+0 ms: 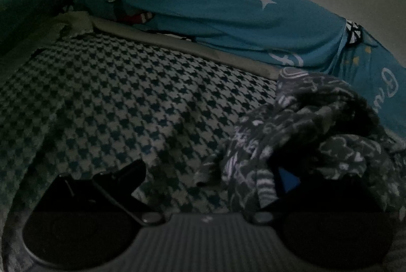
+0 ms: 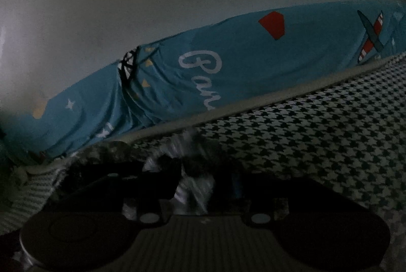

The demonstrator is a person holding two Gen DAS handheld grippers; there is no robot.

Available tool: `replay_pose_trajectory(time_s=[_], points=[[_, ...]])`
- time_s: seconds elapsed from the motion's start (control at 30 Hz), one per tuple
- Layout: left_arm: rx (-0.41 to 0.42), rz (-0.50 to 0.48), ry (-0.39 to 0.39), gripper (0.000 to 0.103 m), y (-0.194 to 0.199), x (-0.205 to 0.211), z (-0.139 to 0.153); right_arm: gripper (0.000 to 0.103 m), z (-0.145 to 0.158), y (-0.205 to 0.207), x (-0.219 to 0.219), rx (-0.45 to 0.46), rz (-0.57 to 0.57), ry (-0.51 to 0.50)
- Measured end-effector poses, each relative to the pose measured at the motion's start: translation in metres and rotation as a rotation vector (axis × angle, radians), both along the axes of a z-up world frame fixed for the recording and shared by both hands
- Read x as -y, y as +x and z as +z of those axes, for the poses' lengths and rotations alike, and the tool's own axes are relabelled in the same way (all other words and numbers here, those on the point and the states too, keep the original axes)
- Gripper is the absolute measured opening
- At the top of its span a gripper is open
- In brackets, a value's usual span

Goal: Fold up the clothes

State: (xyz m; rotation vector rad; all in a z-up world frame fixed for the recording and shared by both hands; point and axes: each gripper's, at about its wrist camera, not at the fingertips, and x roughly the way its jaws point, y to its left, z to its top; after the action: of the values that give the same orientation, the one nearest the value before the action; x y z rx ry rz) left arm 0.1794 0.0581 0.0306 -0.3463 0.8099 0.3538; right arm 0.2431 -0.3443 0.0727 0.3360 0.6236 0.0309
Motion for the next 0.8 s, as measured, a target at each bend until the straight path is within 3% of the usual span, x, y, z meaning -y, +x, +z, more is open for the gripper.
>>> replay_pose_trajectory(time_s=[0.17, 0.37, 0.47, 0.63, 0.8], points=[[0.012, 0.040, -0.027, 0.103, -0.020, -0.007, 0.003, 0.048, 0.003, -0.023, 0.000, -0.003, 0.028, 0.040], [0.038, 0.065, -0.121, 0.103, -0.050, -0.019, -0.001, 0.050, -0.006, -0.040, -0.005, -0.042, 0.048, 0.051], [0.047, 0.045, -0.115, 0.103, -0.060, -0.014, -0.002, 0.050, -0.010, -0.047, -0.014, -0.054, 0.072, 0.040], [0.049, 0.011, -0.037, 0.103, -0.070, 0.000, -0.001, 0.053, -0.019, -0.063, -0.033, -0.078, 0.154, 0.033], [0.092, -0.050, -0.118, 0.103, -0.081, 0.007, -0.001, 0.059, -0.032, -0.073, -0.051, -0.125, 0.249, 0.123]])
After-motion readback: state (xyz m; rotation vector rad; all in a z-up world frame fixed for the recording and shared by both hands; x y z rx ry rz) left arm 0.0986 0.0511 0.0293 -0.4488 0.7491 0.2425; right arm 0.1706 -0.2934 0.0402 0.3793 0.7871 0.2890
